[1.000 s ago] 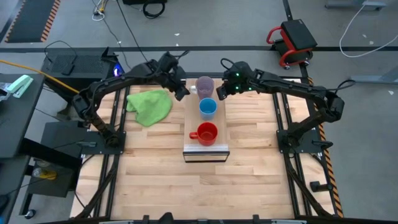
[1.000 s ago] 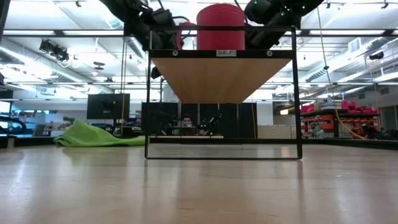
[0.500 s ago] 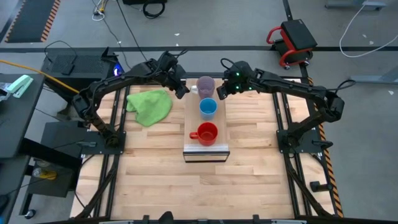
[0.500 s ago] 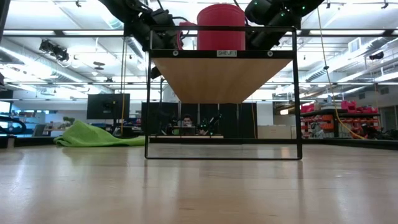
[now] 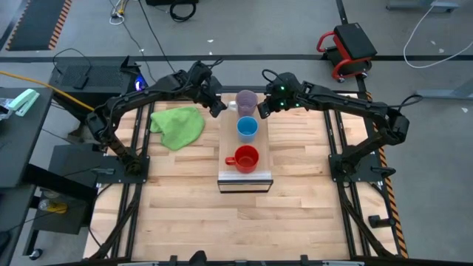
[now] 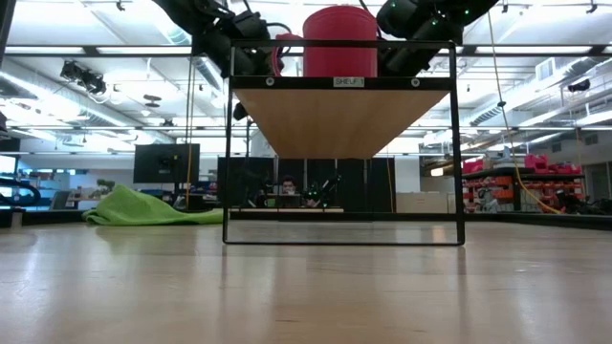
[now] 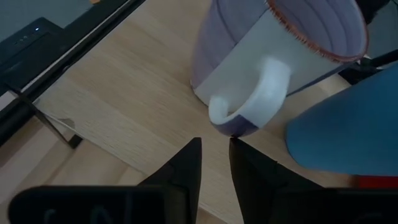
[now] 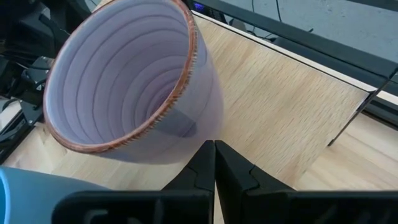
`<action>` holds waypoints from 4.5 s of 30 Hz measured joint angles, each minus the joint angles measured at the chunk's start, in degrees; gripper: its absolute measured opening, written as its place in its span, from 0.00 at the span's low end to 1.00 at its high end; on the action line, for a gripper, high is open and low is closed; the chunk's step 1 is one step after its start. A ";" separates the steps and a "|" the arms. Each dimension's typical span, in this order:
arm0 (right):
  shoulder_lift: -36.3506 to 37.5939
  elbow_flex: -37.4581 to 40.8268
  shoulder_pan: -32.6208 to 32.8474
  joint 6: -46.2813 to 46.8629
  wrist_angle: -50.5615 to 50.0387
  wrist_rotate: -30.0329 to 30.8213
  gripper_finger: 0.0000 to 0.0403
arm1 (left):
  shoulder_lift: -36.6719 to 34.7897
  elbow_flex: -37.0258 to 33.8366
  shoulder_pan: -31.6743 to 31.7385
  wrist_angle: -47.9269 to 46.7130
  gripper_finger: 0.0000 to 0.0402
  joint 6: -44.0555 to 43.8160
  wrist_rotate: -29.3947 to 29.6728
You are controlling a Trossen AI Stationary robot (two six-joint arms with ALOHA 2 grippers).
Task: Stack small to large cups/mugs on shelf
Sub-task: Put the purple mug on the shelf, then return to Home Position
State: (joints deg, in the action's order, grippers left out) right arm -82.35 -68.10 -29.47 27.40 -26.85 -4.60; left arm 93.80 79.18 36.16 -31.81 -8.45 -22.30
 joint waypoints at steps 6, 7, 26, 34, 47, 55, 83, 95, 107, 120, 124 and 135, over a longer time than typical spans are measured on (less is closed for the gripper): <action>0.00 0.00 0.00 0.02 -0.01 -0.03 0.03 | 0.00 0.00 0.00 -0.70 0.22 -0.04 0.02; 0.00 0.00 0.00 0.02 -0.02 -0.04 0.03 | 0.00 0.00 0.05 -0.83 0.22 -0.16 0.02; 0.18 0.00 -0.14 0.02 -1.23 -0.09 0.03 | -0.02 0.00 0.97 -2.32 0.21 -0.39 0.61; 7.27 0.02 -1.31 0.07 -7.82 0.13 0.03 | -3.92 0.00 5.90 -9.59 0.20 -0.60 0.98; 25.82 0.02 3.22 0.03 -20.66 0.12 0.03 | -21.15 0.04 2.74 -19.33 0.20 -7.57 11.85; 35.24 0.02 10.36 5.99 -21.48 0.07 0.03 | -30.41 0.04 -4.45 -20.64 0.19 -11.91 19.96; 47.20 0.02 26.91 14.86 -0.35 -13.99 0.03 | -52.21 0.02 -15.25 -25.47 0.20 -22.74 16.68; 52.94 14.26 39.83 8.39 32.79 -16.88 0.03 | -64.26 -18.07 -25.74 2.24 0.20 -23.61 16.02; 55.01 42.54 47.67 9.52 76.21 -17.20 0.03 | -73.18 -36.24 -31.21 18.64 0.21 -18.31 19.86; 64.31 44.86 43.09 5.41 79.53 -20.48 0.03 | -85.21 -42.14 -31.21 21.36 0.22 -13.54 22.69; 70.61 44.85 39.82 5.38 77.92 -22.29 0.03 | -89.95 -42.03 -31.21 20.86 0.22 -12.26 22.75; 81.32 44.85 37.05 3.47 70.16 -20.70 0.03 | -93.57 -41.03 -31.19 19.05 0.20 -10.39 25.08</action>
State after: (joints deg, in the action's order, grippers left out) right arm -1.02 -23.24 7.57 30.87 43.31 -25.30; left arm 0.23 38.15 4.97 -12.76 -18.83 2.78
